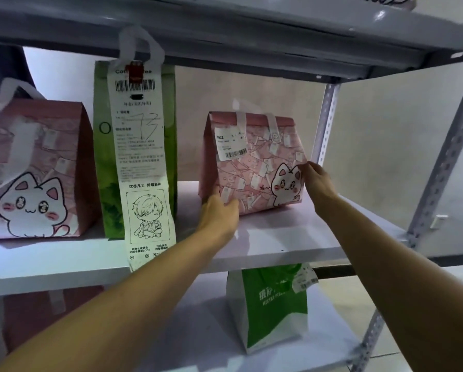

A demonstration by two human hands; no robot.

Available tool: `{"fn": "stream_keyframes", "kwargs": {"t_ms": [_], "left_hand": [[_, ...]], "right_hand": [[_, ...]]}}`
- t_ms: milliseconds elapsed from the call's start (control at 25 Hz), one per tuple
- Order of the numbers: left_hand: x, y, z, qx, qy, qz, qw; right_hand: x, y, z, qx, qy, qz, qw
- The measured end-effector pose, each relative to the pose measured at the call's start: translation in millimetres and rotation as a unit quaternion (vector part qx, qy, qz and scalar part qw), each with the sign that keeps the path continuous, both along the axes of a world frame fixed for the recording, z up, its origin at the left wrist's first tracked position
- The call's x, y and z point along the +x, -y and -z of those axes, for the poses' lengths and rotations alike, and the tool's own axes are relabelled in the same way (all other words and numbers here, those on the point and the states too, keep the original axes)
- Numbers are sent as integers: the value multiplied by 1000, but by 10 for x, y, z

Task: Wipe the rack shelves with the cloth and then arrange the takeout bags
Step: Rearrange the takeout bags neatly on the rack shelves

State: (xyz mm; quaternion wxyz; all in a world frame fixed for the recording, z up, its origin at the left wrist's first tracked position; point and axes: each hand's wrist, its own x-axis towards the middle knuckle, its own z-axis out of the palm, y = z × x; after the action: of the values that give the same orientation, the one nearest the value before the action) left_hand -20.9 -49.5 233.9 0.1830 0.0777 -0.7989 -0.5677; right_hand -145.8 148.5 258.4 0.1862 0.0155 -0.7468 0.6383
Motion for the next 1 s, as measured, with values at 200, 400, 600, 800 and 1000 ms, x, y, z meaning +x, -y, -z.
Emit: {"fn": "stream_keyframes", "kwargs": {"t_ms": [200, 400, 600, 800, 1000], "left_hand": [[76, 65, 38, 46, -31, 5, 998], [316, 119, -67, 40, -57, 5, 998], [812, 55, -171, 68, -88, 34, 993], [1506, 19, 66, 73, -150, 121, 979], [2167, -34, 738, 69, -153, 243, 955]], "right_hand": [[245, -163, 36, -33, -28, 20, 999], [984, -345, 22, -105, -71, 29, 991], [1961, -425, -124, -163, -81, 62, 981], [2981, -681, 147, -133, -65, 71, 986], [3730, -978, 974, -108, -19, 91, 990]]}}
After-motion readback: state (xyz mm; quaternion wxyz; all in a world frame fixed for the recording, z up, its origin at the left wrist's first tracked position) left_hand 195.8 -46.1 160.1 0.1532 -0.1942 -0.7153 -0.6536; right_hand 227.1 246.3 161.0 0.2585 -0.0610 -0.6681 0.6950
